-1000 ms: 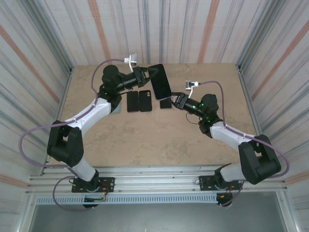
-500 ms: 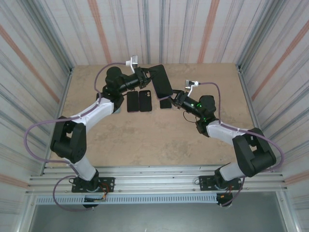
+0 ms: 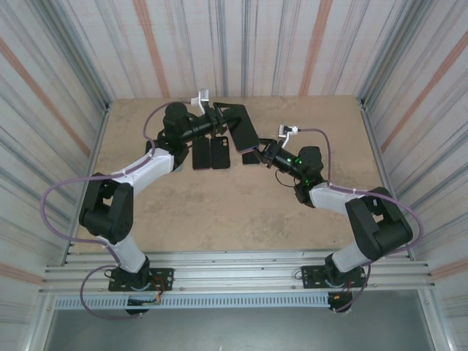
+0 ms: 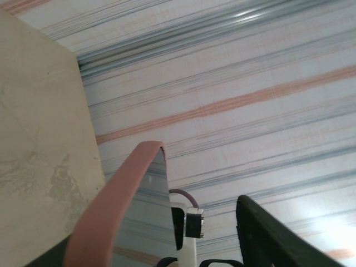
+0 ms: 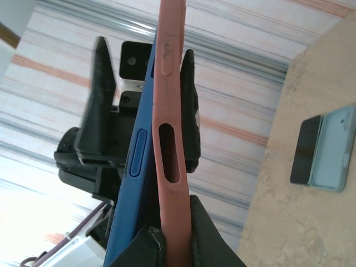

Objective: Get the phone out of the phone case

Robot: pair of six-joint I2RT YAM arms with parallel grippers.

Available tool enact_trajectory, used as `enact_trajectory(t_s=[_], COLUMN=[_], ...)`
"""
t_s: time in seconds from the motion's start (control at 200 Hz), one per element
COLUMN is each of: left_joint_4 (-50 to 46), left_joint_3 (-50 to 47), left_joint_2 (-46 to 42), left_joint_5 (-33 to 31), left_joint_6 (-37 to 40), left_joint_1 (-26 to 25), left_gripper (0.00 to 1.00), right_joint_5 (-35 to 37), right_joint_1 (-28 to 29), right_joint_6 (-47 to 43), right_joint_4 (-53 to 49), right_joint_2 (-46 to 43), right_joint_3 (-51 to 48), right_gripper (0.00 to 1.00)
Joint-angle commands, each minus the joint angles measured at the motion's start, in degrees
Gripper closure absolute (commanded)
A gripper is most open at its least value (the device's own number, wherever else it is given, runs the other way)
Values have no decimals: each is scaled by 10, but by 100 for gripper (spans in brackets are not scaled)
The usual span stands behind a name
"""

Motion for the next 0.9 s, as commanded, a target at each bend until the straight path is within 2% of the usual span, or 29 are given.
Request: enact_trajectory(t_s=[0.0,0.14,0.496,0.897], left_joint_4=[-39,-112,-110,-71], left_joint_3=[1,-3,-79,-174], left_joint_2=[-11,-34,-98,-173], left_joint_5=[-12,-32,-77,-241], left_joint_6=[28,66,32,-85], left_joint_1=[5,7,-21,-115], left_gripper=[34,28,28,37], right_joint_5=[15,31,73,154], right_joint_1=[0,-8,-18,1], right_joint_6=[16,16,15,-26], right_joint_4=[25,28,61,66], right_joint_2=[2,6,41,49], right_joint_3=[-3,-4,21,29], right_gripper=[100,100,100,99])
